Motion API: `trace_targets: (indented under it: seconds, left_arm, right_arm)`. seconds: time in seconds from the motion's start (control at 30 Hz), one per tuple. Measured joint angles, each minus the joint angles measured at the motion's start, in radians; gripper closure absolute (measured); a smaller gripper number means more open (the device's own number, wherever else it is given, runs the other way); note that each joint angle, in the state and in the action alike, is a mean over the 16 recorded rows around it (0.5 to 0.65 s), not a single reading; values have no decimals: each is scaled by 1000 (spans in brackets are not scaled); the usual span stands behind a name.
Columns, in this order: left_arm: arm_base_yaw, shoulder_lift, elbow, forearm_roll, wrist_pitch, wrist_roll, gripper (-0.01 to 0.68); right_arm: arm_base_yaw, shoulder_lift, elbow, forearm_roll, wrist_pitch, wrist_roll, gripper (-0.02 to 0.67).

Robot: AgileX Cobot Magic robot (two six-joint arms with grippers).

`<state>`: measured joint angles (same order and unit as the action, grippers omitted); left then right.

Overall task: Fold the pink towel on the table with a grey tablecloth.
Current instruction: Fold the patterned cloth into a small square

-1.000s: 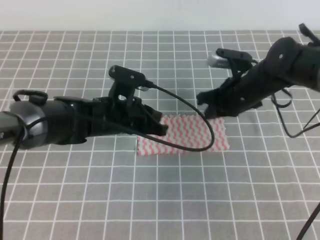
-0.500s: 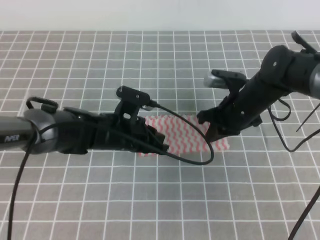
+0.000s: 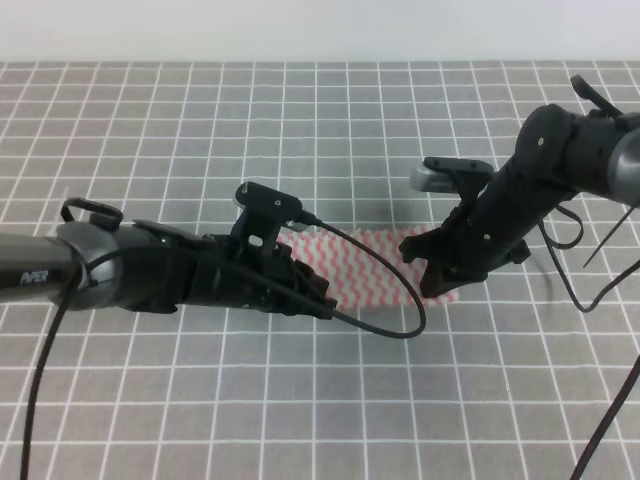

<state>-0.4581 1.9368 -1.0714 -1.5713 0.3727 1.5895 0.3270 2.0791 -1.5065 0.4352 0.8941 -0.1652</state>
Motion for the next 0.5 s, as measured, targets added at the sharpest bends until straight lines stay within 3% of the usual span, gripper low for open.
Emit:
trace_targets:
  seconds: [0.5]
  left_arm:
    - [47, -85, -8, -9, 58, -88, 676]
  right_arm:
    - [0, -74, -1, -6, -4, 20, 664]
